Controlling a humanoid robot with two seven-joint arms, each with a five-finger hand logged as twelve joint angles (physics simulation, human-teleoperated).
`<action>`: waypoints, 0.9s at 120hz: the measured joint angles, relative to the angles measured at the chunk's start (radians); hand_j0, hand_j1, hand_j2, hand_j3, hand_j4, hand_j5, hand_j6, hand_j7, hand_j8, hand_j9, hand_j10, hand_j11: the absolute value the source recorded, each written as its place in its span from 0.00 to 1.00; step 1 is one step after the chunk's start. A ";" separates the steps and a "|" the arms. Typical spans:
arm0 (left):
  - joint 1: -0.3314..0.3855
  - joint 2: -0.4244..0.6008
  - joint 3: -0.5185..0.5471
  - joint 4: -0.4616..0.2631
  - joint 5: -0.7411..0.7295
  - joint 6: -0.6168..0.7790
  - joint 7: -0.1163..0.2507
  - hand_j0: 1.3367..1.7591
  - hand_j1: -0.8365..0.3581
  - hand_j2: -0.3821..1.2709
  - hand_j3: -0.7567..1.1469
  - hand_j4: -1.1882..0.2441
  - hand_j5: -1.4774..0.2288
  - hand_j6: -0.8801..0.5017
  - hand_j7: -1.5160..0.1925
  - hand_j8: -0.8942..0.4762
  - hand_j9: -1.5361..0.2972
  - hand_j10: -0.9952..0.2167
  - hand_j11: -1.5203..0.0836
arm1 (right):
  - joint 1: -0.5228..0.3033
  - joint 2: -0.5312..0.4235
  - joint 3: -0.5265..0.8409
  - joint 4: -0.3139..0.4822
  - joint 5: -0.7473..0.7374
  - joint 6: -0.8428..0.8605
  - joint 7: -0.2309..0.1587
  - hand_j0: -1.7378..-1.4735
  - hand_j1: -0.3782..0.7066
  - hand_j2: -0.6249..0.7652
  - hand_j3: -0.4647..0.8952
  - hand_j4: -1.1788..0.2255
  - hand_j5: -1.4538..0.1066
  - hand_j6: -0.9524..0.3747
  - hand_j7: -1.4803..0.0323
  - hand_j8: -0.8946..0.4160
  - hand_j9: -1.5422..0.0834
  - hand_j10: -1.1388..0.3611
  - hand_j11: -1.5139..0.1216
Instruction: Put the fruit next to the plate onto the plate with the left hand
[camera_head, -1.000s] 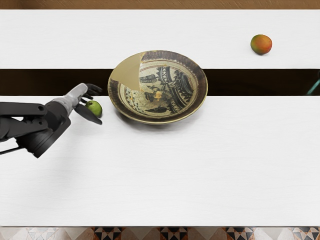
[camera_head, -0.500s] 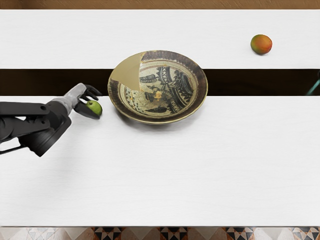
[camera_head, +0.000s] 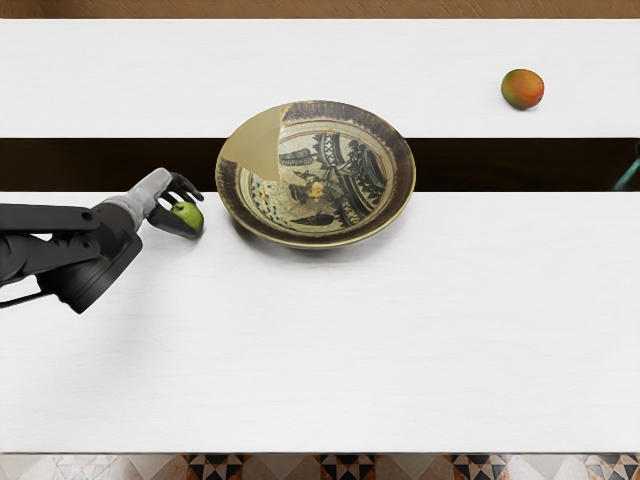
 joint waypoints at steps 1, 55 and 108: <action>0.000 0.000 0.000 0.000 0.000 0.000 0.000 0.74 0.46 0.33 0.40 0.42 0.38 0.33 0.40 0.37 0.38 0.35 0.42 | 0.000 0.000 0.000 0.000 0.000 0.000 0.000 0.30 0.05 0.45 0.34 0.83 0.92 0.71 0.96 0.67 0.94 0.75 0.91; 0.002 -0.003 0.002 -0.006 -0.002 0.004 0.003 0.75 0.50 0.40 0.40 0.34 0.38 0.27 0.37 0.34 0.34 0.30 0.38 | 0.000 0.000 0.000 0.000 0.000 0.000 0.000 0.30 0.05 0.45 0.34 0.83 0.92 0.71 0.96 0.67 0.94 0.75 0.91; -0.056 0.101 -0.026 -0.114 -0.013 0.001 0.000 0.75 0.44 0.46 0.40 0.37 0.32 0.31 0.36 0.36 0.35 0.33 0.38 | 0.000 0.000 0.000 0.000 0.000 0.000 0.000 0.30 0.05 0.45 0.34 0.83 0.92 0.71 0.96 0.67 0.94 0.75 0.91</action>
